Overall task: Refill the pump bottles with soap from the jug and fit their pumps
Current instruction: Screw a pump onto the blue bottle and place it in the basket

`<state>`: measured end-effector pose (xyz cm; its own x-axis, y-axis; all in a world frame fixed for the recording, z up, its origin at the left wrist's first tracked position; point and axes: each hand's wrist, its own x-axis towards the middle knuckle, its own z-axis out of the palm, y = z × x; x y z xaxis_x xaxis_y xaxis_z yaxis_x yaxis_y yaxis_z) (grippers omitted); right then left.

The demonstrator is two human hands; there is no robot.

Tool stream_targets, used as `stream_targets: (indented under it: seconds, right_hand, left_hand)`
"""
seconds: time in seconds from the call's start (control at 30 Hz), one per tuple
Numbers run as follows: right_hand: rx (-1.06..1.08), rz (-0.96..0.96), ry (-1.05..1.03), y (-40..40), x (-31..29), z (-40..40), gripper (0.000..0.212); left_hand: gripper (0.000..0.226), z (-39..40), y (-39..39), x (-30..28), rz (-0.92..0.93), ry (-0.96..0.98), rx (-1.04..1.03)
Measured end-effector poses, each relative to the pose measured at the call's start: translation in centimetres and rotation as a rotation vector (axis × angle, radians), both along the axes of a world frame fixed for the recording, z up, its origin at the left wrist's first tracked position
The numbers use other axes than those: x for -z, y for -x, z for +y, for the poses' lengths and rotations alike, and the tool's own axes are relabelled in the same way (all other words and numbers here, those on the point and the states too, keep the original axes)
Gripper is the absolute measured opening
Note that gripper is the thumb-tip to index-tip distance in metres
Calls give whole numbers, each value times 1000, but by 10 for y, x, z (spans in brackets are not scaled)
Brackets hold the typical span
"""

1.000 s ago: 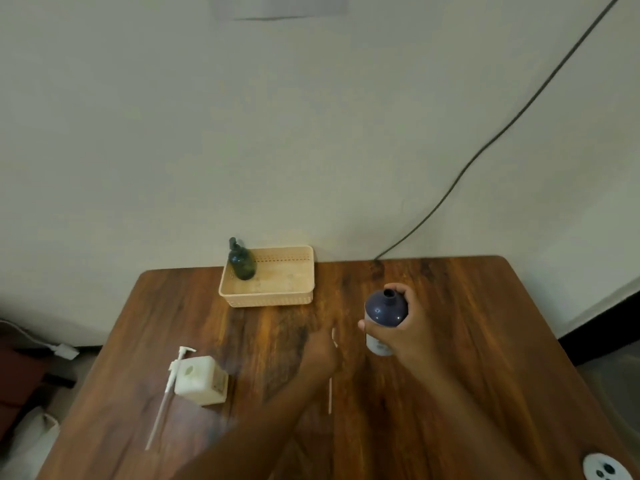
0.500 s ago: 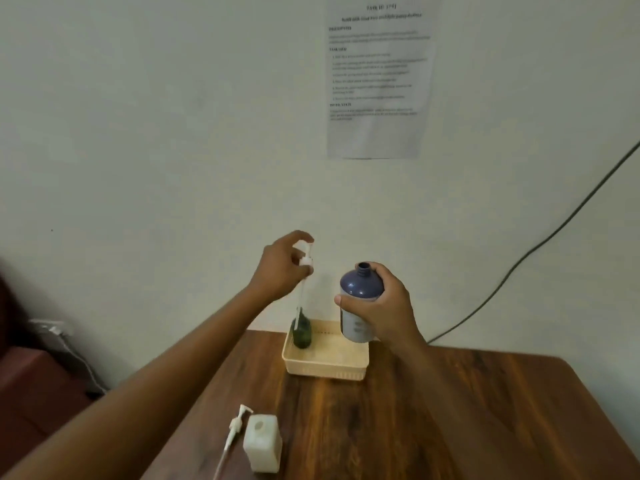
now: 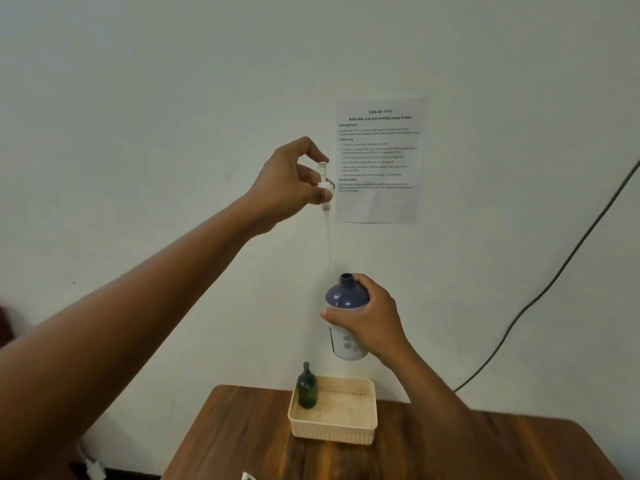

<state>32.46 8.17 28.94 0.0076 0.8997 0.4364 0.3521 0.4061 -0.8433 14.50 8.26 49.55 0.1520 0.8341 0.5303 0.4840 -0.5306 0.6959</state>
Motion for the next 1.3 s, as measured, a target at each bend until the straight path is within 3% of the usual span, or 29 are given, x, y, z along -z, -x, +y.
stream_targets:
  seconds: [0.3, 0.7, 1.3]
  right_hand:
    - [-10, -7, 6, 2, -6, -6, 72]
    - [58, -42, -8, -6, -24, -5, 63]
    - [105, -86, 15, -13, -20, -2, 67]
  left_hand:
    - [45, -11, -20, 3, 14, 20, 24]
    - [55, -20, -44, 70, 35, 61, 80]
    - [60, -9, -51, 88, 65, 48, 44]
